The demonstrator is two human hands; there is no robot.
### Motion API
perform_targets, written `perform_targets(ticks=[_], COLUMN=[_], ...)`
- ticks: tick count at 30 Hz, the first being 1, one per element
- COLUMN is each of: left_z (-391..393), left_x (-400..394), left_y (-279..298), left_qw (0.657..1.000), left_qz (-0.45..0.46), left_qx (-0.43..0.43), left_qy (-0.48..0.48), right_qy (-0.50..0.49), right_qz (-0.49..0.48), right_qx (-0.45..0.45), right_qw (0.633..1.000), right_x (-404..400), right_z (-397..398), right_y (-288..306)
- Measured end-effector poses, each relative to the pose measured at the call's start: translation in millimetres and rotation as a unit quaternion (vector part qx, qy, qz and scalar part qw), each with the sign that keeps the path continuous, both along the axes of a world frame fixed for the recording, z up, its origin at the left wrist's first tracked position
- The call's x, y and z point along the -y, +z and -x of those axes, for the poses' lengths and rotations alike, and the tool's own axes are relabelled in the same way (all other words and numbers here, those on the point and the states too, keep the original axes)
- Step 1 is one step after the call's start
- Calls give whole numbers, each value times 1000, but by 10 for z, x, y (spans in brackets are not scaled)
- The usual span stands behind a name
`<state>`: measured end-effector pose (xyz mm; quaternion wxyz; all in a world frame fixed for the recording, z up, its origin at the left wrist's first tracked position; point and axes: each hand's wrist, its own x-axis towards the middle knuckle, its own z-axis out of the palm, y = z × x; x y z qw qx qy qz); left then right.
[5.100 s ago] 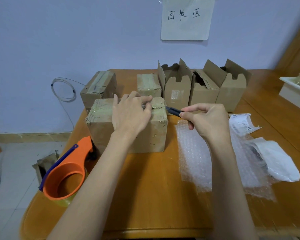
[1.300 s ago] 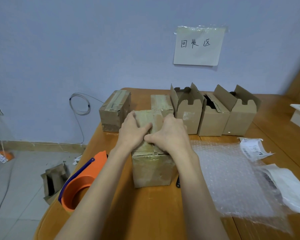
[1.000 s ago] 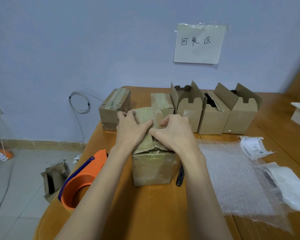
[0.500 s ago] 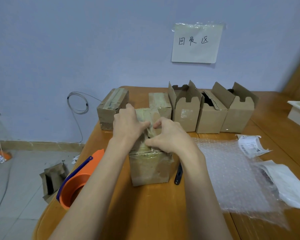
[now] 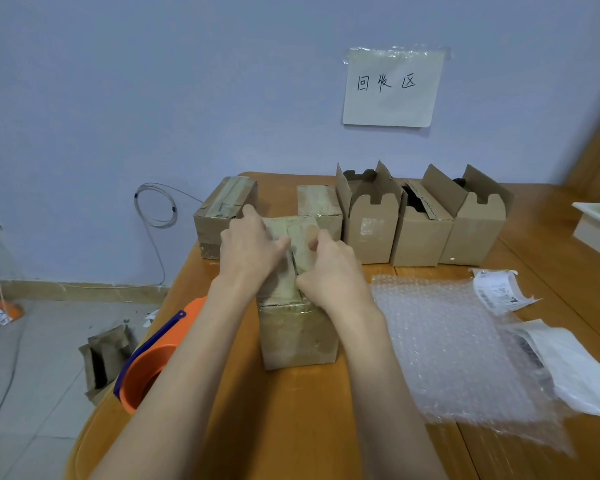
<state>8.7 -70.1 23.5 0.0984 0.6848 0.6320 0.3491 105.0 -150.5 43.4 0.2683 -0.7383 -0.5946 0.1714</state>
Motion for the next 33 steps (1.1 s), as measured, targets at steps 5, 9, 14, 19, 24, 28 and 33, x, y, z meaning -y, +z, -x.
perform_targets(ticks=[5, 9, 14, 19, 24, 28, 33], left_z=[18, -56, -95, -79, -85, 57, 335], left_x=[-42, -11, -19, -1, 2, 19, -23], left_y=[-65, -52, -32, 37, 14, 20, 19], left_qw=[1000, 1000, 999, 996, 996, 985, 922], left_qz=[10, 8, 35, 83, 85, 72, 112], left_qx=[13, 14, 14, 3, -29, 156, 369], left_qy=[0, -11, -10, -17, -18, -20, -39], right_qy=[-22, 2, 28, -4, -31, -62, -79], right_qz=[-42, -23, -8, -13, -40, -54, -54], right_qx=[11, 44, 26, -20, -102, -155, -306], right_qw=[999, 999, 999, 1000, 994, 984, 947], right_x=[53, 83, 92, -7, -73, -64, -50], right_z=[7, 20, 3, -57, -150, -295, -407], right_y=[95, 126, 194, 106, 63, 65, 8])
